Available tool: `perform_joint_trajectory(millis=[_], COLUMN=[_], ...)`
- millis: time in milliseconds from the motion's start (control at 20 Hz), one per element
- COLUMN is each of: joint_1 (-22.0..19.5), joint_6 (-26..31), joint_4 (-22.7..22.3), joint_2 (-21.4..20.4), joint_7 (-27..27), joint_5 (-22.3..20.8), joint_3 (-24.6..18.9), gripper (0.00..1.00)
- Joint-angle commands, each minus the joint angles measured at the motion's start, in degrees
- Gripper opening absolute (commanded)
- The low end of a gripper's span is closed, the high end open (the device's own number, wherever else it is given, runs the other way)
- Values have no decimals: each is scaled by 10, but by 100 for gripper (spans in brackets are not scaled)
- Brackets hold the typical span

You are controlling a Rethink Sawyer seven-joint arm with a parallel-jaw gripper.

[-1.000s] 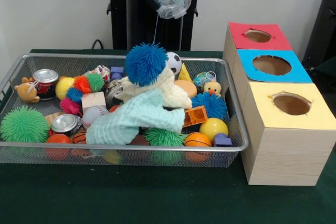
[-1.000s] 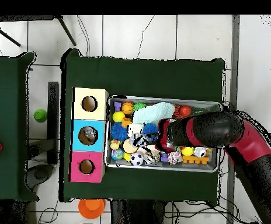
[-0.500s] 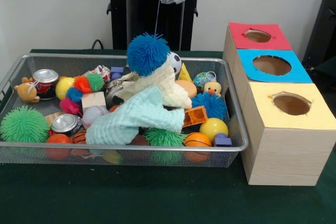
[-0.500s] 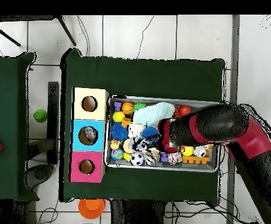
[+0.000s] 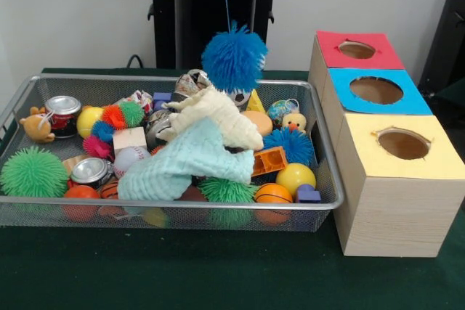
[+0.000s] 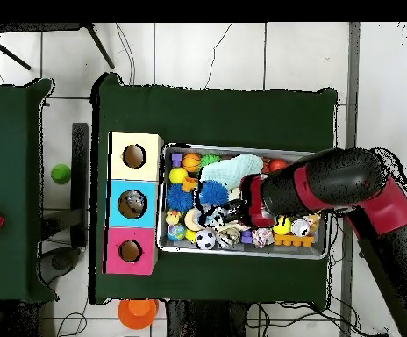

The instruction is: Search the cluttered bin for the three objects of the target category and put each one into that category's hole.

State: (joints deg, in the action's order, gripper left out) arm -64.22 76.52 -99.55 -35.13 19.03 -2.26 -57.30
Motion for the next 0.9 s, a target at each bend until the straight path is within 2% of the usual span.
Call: perform_joint_trajectory(millis=[50, 150, 200, 250, 550, 700, 900], joint_1=[-12, -12, -12, -13, -14, -18, -26], joint_6=[60, 43, 7, -1, 25, 13, -80], joint_4=[35, 35, 31, 28, 41, 38, 3], joint_2=[25, 28, 29, 31, 24, 26, 30], joint_7=[-2, -5, -3, -7, -31, -21, 29], joint_5=[13, 2, -6, -12, -37, -24, 24], joint_3=[-10, -6, -4, -4, -6, -13, -38], gripper=[0, 0, 0, 0, 0, 0, 0])
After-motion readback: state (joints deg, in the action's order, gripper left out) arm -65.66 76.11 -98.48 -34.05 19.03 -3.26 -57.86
